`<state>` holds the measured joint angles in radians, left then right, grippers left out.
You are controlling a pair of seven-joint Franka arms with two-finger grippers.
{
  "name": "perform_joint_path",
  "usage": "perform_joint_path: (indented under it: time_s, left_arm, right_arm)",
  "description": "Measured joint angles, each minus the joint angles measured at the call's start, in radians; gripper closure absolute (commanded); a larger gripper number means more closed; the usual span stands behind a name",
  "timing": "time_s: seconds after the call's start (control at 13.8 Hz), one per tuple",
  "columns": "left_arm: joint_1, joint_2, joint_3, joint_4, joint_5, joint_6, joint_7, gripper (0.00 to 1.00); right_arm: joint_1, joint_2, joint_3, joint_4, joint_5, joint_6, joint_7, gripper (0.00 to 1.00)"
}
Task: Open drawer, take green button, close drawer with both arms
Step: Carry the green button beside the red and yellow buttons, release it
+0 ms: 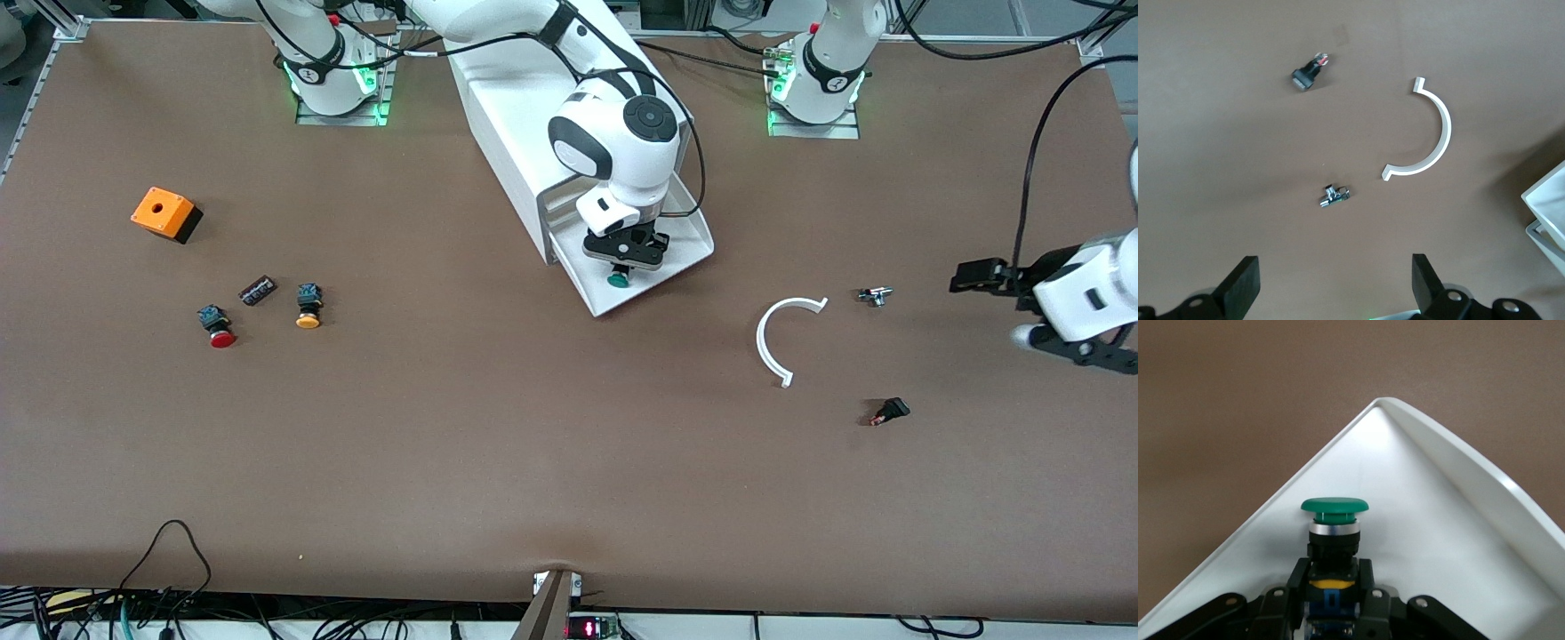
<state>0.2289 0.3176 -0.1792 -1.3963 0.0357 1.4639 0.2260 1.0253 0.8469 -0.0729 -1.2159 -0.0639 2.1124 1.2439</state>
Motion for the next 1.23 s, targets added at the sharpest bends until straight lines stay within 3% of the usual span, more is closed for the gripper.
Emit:
perform_joint_path:
  time_s: [0.36,0.51,0.87,1.23]
  left_arm:
    - [-0.16,-0.105,0.152,-0.022,0.0,-0.103,-0.15,0.0]
    - [-0.184,-0.153,0.171,-0.055,0.0,-0.103,-0.171,0.0]
    - [-0.185,-0.307,0.181,-0.202,0.0,-0.039,-0.204,0.0]
    - [-0.181,-0.398,0.184,-0.287,-0.016,0.008,-0.208,0.0]
  right_arm:
    - [-0.028,-0.027,-0.016,0.033,0.003,-0.033,-0.061,1.0]
    - [-0.08,-0.08,-0.017,0.06,0.042,-0.094,-0.158,1.0]
    - [-0.305,-0.27,-0.03,0.074,0.181,-0.374,-0.667,1.0]
    - [-0.594,-0.286,-0.043,0.027,0.194,-0.46,-1.172,1.0]
